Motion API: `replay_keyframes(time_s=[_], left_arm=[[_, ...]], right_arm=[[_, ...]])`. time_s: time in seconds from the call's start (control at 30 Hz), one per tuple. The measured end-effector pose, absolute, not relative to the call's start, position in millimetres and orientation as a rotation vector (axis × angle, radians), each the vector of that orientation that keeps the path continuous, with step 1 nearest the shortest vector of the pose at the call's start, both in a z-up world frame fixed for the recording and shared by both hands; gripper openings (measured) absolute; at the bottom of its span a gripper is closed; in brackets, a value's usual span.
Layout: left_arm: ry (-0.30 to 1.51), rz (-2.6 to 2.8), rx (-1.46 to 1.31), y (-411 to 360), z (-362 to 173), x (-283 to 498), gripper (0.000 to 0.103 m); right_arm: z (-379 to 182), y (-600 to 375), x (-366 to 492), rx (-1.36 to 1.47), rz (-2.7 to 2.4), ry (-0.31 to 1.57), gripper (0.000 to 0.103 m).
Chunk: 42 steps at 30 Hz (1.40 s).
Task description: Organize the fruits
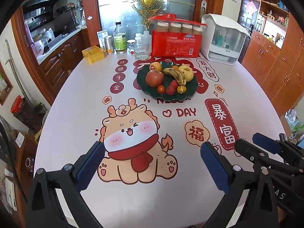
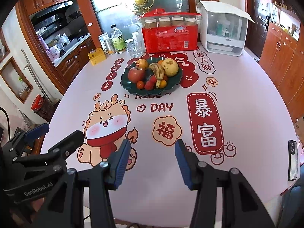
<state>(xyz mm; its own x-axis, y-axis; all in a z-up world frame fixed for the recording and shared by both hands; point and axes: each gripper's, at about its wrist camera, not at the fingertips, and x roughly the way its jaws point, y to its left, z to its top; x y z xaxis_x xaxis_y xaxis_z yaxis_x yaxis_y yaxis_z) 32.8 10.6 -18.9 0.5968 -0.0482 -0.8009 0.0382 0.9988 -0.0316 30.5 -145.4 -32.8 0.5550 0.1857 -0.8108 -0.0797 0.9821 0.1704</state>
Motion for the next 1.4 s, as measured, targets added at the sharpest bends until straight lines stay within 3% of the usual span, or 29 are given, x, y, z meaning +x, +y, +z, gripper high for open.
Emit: replay_keyframes(time_s=[1.4], left_arm=[[0.943, -0.053, -0.011, 1, -23, 35, 0.100]], right_arm=[[-35, -148, 32, 0.105, 0.121, 0.984, 0.049]])
